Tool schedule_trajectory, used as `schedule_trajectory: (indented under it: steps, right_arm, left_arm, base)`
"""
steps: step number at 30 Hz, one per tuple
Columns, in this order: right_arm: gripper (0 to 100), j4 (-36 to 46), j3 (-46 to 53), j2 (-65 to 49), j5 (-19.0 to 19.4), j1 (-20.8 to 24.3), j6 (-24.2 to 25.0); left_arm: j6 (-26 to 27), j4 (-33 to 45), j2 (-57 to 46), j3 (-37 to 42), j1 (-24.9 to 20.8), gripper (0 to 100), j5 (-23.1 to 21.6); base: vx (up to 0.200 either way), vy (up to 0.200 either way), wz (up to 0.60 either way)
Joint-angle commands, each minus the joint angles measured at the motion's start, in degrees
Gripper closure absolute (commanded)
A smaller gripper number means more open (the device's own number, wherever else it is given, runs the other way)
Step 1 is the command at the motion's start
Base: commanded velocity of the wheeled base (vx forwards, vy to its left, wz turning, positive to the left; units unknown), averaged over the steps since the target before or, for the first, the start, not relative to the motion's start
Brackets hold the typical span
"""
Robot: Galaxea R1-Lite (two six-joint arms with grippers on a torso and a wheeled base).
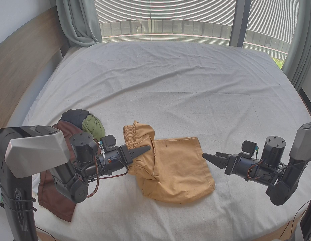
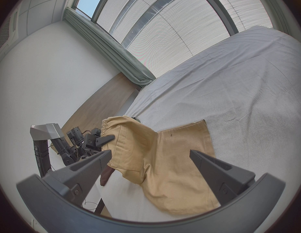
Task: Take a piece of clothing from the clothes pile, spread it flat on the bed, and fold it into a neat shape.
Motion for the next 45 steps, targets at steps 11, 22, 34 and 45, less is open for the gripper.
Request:
schedule_trajectory:
  steps: [11,22,34,45]
  right_arm:
    - [0,-0.01,-1.46,-0.01,0.58,-3.72,-0.01]
    - [0,-0.01,-2.17,-0.10,1.38,-5.48,0.16]
    - [0,-0.01,-2.52,-0.10,1.55,-5.83,0.34]
    - [0,0.08,-2.61,-0.10,1.73,-6.09,0.34]
  left_arm:
    - [-0.11,2.43,4.47,-7.11,-4.46,100,0.23]
    - [-3.72,2.52,6.41,-10.63,-7.72,100,0.32]
    - [-3.72,2.87,11.42,-14.05,-10.44,100,1.20]
    - [-3.72,3.48,13.70,-16.51,-10.88,0,2.52]
  base:
    - [0.000,0.000,0.00]
    - [0.000,0.000,0.00]
    - [0.000,0.000,0.00]
    - [0.000,0.000,0.00]
